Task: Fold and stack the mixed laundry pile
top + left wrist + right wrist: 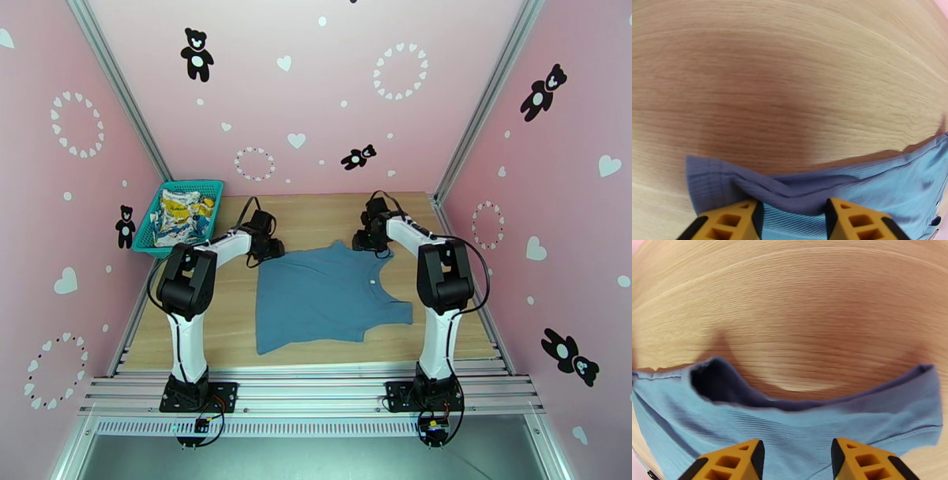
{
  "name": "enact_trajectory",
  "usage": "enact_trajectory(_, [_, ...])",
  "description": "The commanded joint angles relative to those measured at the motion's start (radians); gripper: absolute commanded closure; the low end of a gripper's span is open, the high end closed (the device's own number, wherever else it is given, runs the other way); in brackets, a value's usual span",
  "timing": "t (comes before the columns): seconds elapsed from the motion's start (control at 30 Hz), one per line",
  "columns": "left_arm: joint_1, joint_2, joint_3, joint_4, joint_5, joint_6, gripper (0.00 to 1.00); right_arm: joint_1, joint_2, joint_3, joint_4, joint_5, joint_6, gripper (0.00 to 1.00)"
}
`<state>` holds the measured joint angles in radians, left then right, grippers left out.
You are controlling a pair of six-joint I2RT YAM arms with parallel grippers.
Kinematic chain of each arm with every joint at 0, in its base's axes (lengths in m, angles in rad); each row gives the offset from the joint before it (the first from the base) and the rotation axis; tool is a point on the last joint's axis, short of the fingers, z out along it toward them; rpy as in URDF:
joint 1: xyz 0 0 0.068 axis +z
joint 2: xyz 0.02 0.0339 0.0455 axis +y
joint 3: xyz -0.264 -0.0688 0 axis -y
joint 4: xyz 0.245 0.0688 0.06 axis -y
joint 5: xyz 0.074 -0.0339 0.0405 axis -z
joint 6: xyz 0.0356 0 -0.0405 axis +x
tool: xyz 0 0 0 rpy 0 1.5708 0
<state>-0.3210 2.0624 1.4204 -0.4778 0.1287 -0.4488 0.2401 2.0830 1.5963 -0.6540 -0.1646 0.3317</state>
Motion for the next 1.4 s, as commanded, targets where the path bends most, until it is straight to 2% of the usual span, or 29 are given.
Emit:
enact_trajectory(0.0, [0.006, 0.009, 0.041, 0.036, 0.035, -0.011, 0.55, 0.044, 0.057, 0.089, 0.02, -0.07, -0.066, 0.49])
enact_trajectory(0.17, [0.007, -0.008, 0.066, 0.027, 0.018, -0.012, 0.56, 0.064, 0.13, 0.183, 0.005, -0.11, -0.077, 0.47])
enact_trajectory(0.3, [0.012, 0.004, 0.099, 0.013, 0.009, -0.001, 0.56, 0.066, 0.188, 0.25, -0.026, -0.105, -0.08, 0.51])
enact_trajectory(0.37, [0.014, 0.017, 0.115, 0.009, 0.005, 0.0, 0.56, 0.066, 0.21, 0.272, -0.039, -0.095, -0.083, 0.55])
enact_trajectory(0.67, [0.028, 0.075, 0.181, 0.01, -0.002, 0.002, 0.57, 0.059, 0.295, 0.382, -0.075, -0.094, -0.082, 0.88])
enact_trajectory(0.87, [0.028, -0.047, 0.13, 0.006, -0.026, 0.032, 0.53, 0.043, 0.312, 0.439, -0.084, -0.081, -0.062, 0.92])
enact_trajectory(1.0, [0.027, -0.138, 0.056, -0.009, -0.065, 0.053, 0.48, 0.029, 0.345, 0.475, -0.092, -0.073, -0.048, 0.9])
enact_trajectory(1.03, [0.028, -0.161, 0.029, -0.007, -0.07, 0.059, 0.47, 0.028, 0.356, 0.485, -0.097, -0.063, -0.048, 0.85])
enact_trajectory(1.1, [0.028, -0.195, -0.031, 0.001, -0.072, 0.06, 0.46, 0.027, 0.375, 0.498, -0.104, -0.039, -0.051, 0.69])
enact_trajectory(1.17, [0.028, -0.221, -0.09, 0.01, -0.054, 0.058, 0.46, 0.027, 0.388, 0.508, -0.109, -0.017, -0.055, 0.59])
enact_trajectory(1.27, [0.015, -0.259, -0.171, 0.018, -0.028, 0.048, 0.48, 0.021, 0.379, 0.539, -0.151, 0.035, -0.059, 0.51])
enact_trajectory(1.37, [-0.022, -0.344, -0.263, -0.002, -0.031, 0.031, 0.48, 0.002, 0.29, 0.514, -0.192, 0.044, -0.049, 0.49])
